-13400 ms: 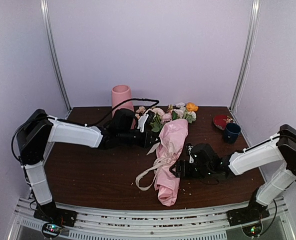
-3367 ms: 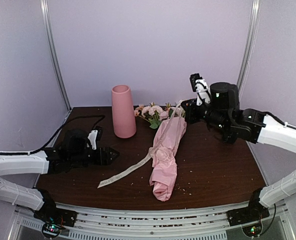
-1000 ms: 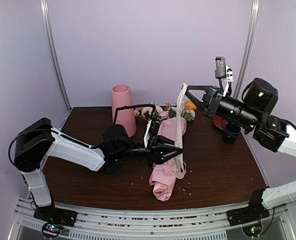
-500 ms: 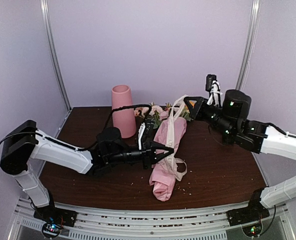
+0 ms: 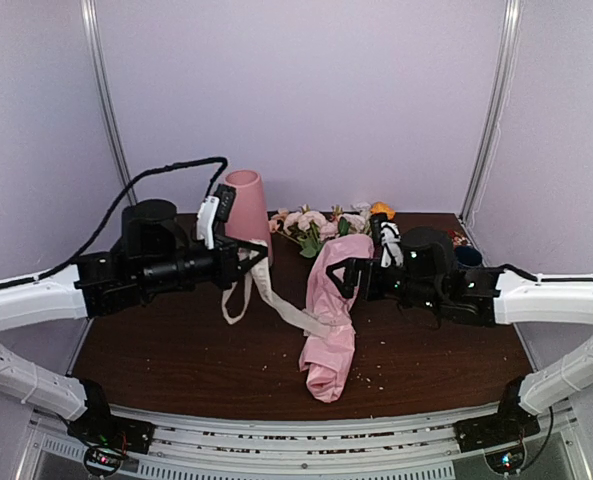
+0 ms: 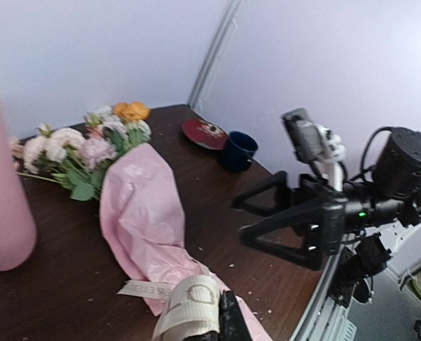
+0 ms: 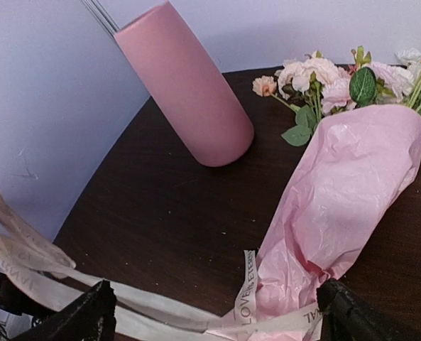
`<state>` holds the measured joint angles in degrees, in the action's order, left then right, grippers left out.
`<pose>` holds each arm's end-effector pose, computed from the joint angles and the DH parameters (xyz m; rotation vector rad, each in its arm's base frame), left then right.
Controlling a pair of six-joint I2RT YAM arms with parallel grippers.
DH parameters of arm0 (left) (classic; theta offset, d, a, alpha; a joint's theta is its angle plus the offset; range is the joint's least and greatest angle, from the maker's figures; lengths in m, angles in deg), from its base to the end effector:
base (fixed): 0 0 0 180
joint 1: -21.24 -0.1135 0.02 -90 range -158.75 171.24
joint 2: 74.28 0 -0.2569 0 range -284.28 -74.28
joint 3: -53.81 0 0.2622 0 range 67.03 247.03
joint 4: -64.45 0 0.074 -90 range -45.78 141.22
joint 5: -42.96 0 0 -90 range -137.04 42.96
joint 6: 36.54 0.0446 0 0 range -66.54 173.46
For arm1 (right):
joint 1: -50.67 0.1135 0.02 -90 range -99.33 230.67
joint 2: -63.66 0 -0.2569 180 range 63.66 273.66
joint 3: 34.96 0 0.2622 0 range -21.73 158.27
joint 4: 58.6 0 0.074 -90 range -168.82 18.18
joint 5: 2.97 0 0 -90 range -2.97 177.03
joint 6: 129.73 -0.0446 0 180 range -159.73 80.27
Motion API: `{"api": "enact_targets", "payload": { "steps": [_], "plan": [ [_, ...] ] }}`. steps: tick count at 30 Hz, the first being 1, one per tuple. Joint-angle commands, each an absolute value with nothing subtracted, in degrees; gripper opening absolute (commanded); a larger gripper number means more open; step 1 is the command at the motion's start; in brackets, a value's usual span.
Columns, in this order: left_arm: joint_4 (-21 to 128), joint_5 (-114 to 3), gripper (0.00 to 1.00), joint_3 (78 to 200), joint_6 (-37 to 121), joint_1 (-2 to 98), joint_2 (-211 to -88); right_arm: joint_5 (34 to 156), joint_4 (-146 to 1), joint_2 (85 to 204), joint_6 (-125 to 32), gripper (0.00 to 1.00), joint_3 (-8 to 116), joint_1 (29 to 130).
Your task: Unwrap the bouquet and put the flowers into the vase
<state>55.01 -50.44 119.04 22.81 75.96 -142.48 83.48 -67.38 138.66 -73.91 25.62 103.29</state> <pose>0.1724 -0.2482 0.3130 0.4477 1.8788 -1.0945 0.1943 0.2497 0.2497 -0.2933 2.0737 0.9015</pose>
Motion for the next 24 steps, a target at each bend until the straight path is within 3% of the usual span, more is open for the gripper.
{"api": "enact_targets", "payload": {
  "steps": [1, 9, 16, 24],
  "plan": [
    [38.16, -38.98, 0.0, 127.1, 26.68, 71.63, -133.58, 81.4, -68.01, 129.91, -70.58, 1.0, 28.81, 103.15],
    [18.99, -26.55, 0.0, 149.14, 38.73, 62.15, -135.65, 68.62, -70.97, 120.91, -63.75, 1.0, 28.76, 102.96],
    [12.34, -39.07, 0.0, 163.37, 39.16, 42.08, -145.7, 63.14, -73.95, 116.72, -62.99, 1.0, 25.49, 102.99],
    [13.06, -41.52, 0.0, 170.98, 39.12, 36.65, -152.17, 62.07, -75.1, 113.69, -62.25, 1.0, 22.95, 102.99]
  ]
}}
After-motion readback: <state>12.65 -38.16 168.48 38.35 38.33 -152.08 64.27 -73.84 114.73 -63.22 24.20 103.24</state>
